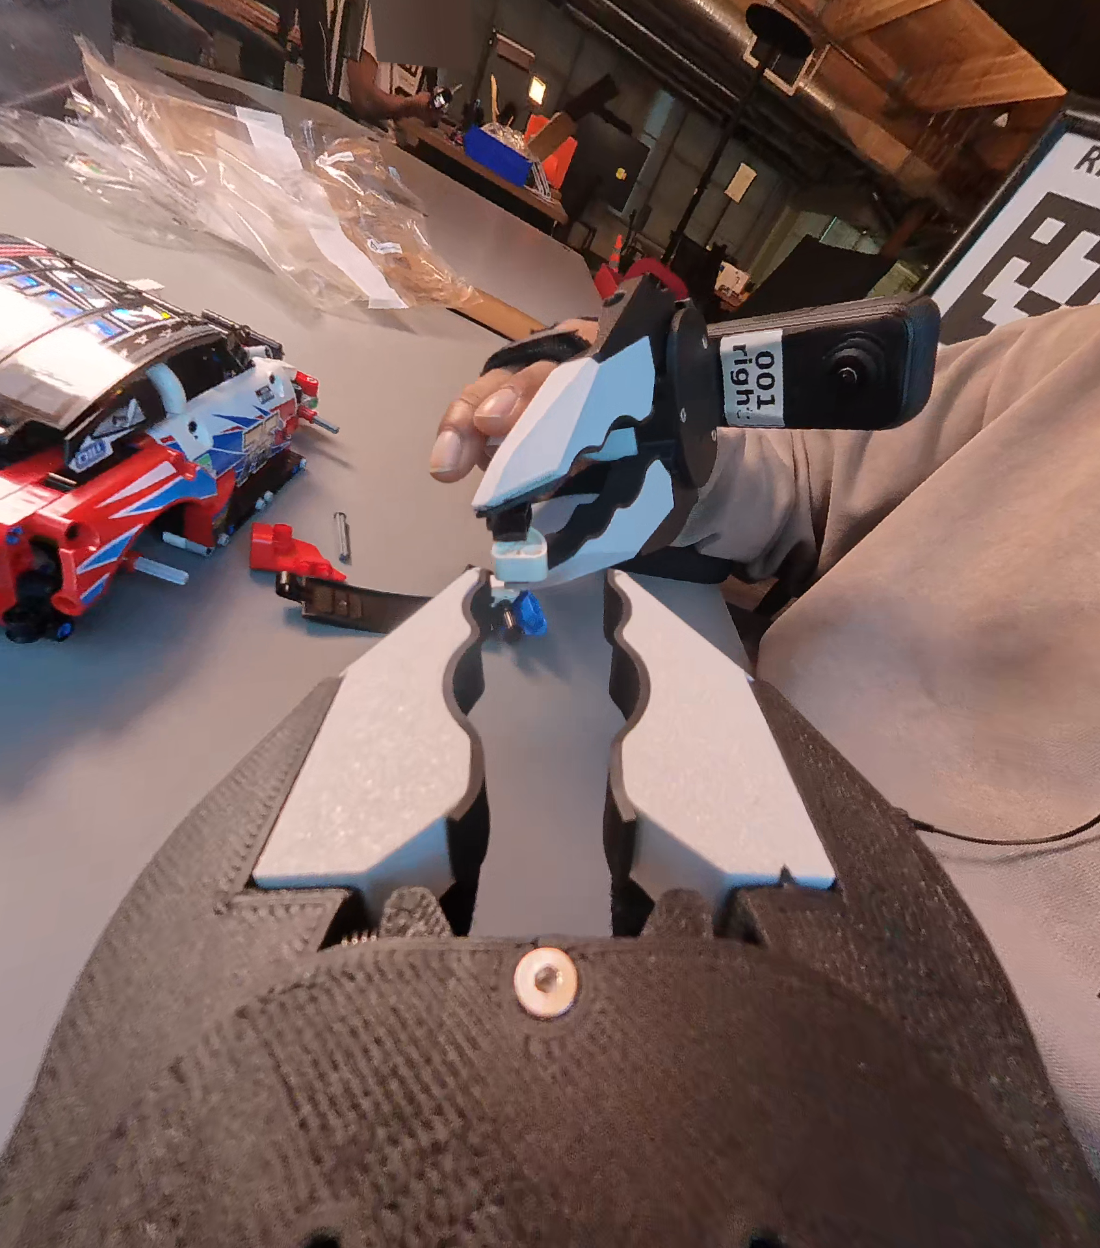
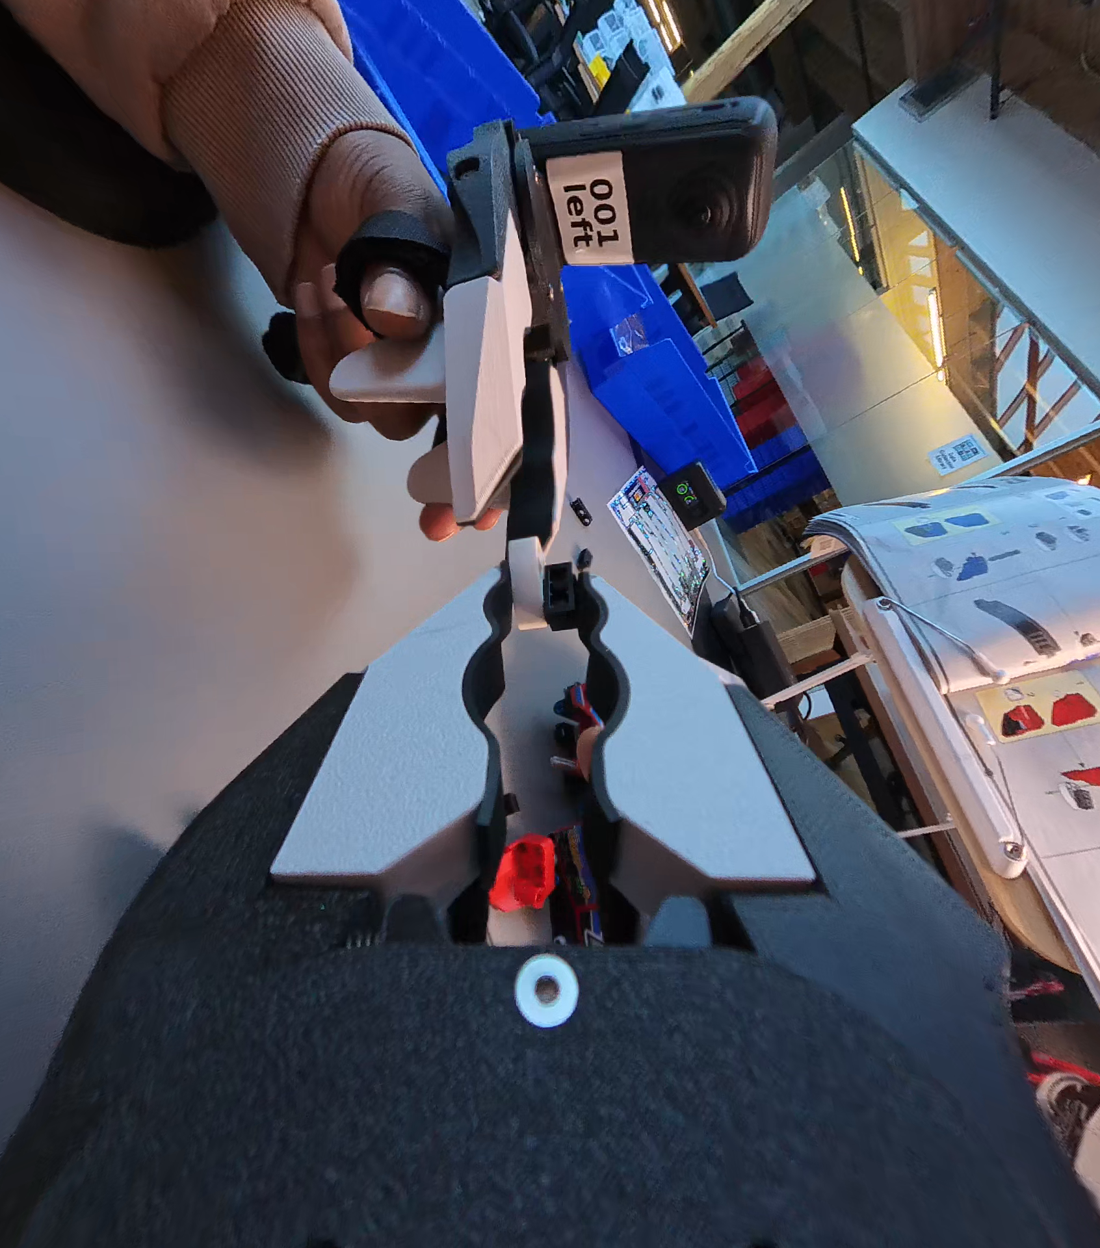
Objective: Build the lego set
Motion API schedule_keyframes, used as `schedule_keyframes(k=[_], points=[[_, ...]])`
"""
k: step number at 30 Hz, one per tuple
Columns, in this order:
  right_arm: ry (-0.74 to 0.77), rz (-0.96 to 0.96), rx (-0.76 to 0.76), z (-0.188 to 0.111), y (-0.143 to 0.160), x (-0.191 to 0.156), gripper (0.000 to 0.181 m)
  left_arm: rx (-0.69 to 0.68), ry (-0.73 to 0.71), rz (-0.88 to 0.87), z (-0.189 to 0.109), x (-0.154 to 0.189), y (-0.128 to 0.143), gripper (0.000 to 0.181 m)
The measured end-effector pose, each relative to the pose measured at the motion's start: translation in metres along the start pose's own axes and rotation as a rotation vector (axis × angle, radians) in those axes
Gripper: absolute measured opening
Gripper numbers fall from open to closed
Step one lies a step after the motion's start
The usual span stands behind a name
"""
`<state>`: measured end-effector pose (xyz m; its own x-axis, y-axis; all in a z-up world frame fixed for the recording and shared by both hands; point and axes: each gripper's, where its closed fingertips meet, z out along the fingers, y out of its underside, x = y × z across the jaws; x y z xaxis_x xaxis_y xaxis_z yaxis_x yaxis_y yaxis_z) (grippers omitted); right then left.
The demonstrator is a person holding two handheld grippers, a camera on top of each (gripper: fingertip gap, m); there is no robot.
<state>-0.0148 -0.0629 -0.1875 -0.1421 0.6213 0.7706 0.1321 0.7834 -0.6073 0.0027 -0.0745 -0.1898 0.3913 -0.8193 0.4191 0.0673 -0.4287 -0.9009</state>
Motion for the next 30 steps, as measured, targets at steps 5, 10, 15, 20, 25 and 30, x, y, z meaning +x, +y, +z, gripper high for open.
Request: schedule_keyframes(k=[5,10,15,20,25,30], points=[[0.020,-0.040,0.016,0.000,-0.004,0.000,0.016,0.022,-0.019,0.019,-0.003,0.001,-0.004,0.030],[0.014,-0.075,0.010,0.003,-0.003,-0.005,0.016,-0.012,-0.041,0.009,0.001,-0.003,0.001,0.019],[-0.013,-0.041,-0.022,0.006,0.002,-0.011,0.017,-0.064,-0.077,0.076,-0.001,-0.008,0.008,0.013],[-0.055,-0.040,-0.036,0.006,0.006,-0.019,0.018,-0.108,-0.098,0.124,-0.002,-0.011,0.017,0.013],[-0.079,-0.044,-0.044,0.005,0.007,-0.023,0.017,-0.125,-0.092,0.140,-0.003,-0.011,0.021,0.013],[-0.068,-0.072,-0.051,0.004,0.009,-0.022,0.017,-0.115,-0.094,0.110,-0.002,-0.012,0.021,0.014]])
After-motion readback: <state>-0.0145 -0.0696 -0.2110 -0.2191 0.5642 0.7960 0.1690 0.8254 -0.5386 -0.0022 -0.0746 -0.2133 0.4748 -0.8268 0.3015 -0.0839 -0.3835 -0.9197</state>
